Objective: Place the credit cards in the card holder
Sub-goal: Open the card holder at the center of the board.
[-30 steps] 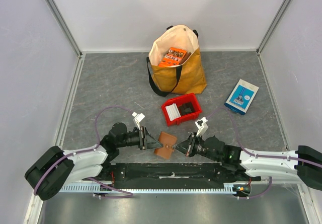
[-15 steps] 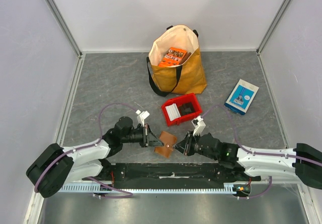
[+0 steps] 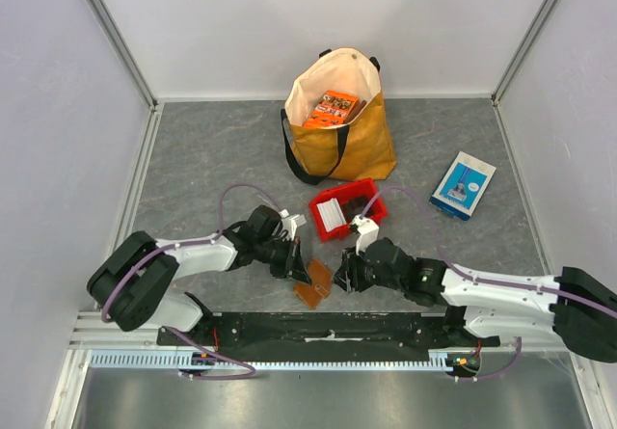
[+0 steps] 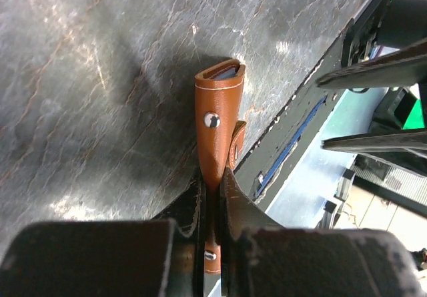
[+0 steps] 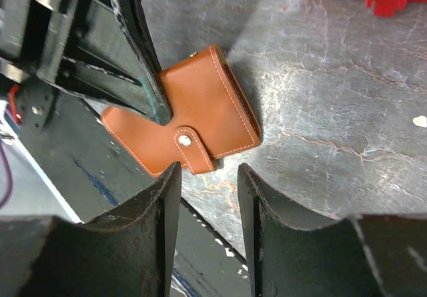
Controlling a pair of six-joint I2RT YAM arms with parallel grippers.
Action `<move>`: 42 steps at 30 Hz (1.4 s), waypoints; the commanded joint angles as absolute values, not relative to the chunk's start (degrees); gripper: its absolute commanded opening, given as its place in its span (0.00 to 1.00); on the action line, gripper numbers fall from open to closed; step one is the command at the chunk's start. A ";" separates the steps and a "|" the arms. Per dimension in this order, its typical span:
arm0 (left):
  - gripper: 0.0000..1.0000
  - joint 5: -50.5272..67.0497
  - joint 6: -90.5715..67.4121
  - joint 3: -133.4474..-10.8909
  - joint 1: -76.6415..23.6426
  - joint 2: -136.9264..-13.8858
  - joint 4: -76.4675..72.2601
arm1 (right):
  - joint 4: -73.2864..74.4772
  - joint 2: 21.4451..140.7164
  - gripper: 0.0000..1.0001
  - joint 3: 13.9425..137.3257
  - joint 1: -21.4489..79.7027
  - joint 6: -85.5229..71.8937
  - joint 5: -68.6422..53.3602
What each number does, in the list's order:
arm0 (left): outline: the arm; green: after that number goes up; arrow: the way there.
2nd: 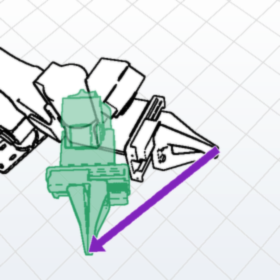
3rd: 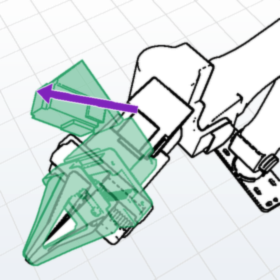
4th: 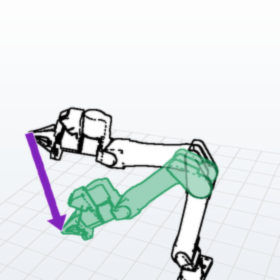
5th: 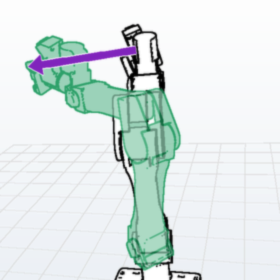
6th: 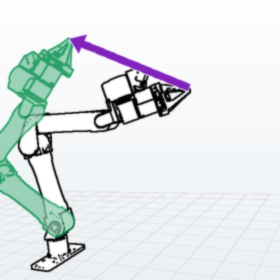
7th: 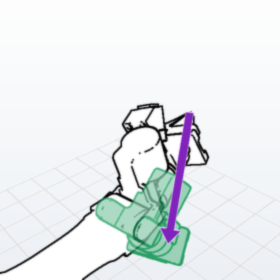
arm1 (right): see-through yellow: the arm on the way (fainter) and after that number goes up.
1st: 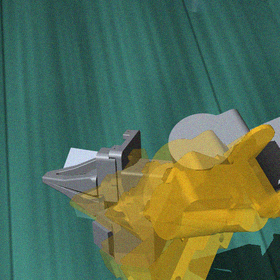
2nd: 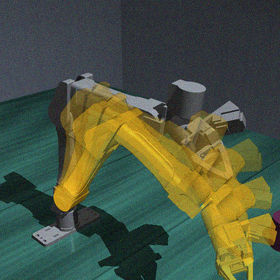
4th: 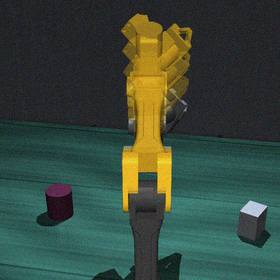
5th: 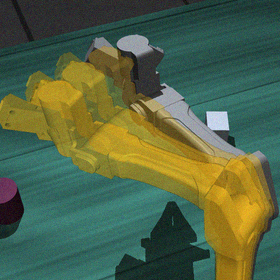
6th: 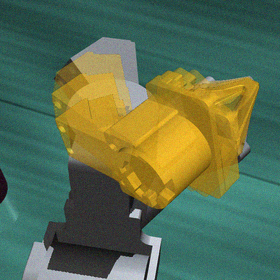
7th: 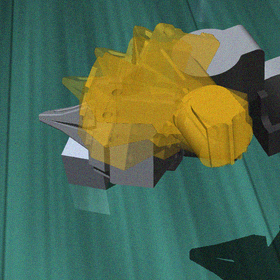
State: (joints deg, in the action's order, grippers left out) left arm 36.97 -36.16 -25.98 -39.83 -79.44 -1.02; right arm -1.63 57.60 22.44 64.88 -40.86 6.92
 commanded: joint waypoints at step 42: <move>0.02 33.84 -40.86 -26.02 -39.81 -86.66 -9.49 | -16.79 90.70 0.30 31.81 64.95 -29.00 -22.77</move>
